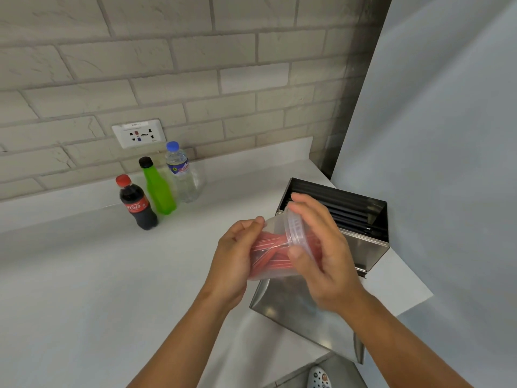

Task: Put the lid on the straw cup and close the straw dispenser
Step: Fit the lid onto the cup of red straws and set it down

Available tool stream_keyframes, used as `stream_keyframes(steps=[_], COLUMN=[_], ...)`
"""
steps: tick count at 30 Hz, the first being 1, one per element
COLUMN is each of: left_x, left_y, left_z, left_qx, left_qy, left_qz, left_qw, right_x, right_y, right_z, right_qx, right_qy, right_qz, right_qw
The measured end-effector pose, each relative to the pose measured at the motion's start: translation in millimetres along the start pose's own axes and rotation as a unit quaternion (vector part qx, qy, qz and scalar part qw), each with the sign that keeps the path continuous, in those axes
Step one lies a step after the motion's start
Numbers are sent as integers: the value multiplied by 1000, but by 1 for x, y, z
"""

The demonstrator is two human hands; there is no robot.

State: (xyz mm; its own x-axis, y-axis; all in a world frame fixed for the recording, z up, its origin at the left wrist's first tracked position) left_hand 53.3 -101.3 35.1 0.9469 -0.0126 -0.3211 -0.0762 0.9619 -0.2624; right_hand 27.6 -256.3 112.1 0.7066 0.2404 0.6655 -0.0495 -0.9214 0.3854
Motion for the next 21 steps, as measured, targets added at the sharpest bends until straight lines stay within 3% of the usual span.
stream_keyframes(steps=[4, 7, 10, 12, 15, 21], left_x=[-7, -12, -12, -9, -2, 4], left_y=[5, 3, 1, 4, 7, -3], left_z=[5, 11, 9, 8, 10, 10], left_qx=[29, 71, 68, 36, -26, -2], left_qy=[-74, -137, -135, -104, -41, 27], left_qz=[38, 34, 21, 21, 0, -86], left_qw=[996, 987, 988, 994, 999, 996], right_x=[-1, -7, -9, -4, 2, 10], right_y=[-4, -5, -5, -5, -3, -3], right_z=[4, 18, 24, 15, -2, -34], right_qx=[9, 86, 136, 115, -4, -73], right_qy=[-39, -155, -216, -175, -41, 180], right_qz=[9, 58, 55, 3, -81, -120], right_qw=[999, 982, 965, 978, 996, 974])
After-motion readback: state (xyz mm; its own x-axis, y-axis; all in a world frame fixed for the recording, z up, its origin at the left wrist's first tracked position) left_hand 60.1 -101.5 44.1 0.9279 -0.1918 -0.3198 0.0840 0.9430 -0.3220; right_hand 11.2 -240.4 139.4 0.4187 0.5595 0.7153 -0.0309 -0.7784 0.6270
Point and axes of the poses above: each hand's wrist, its own x-axis towards the middle knuckle, its own y-axis out of the back of the hand, z = x × y, the point moved 9 cm from there along x, towards the middle knuckle, and after that the axes turned 7 degrees about y, right-handed, at the moved point
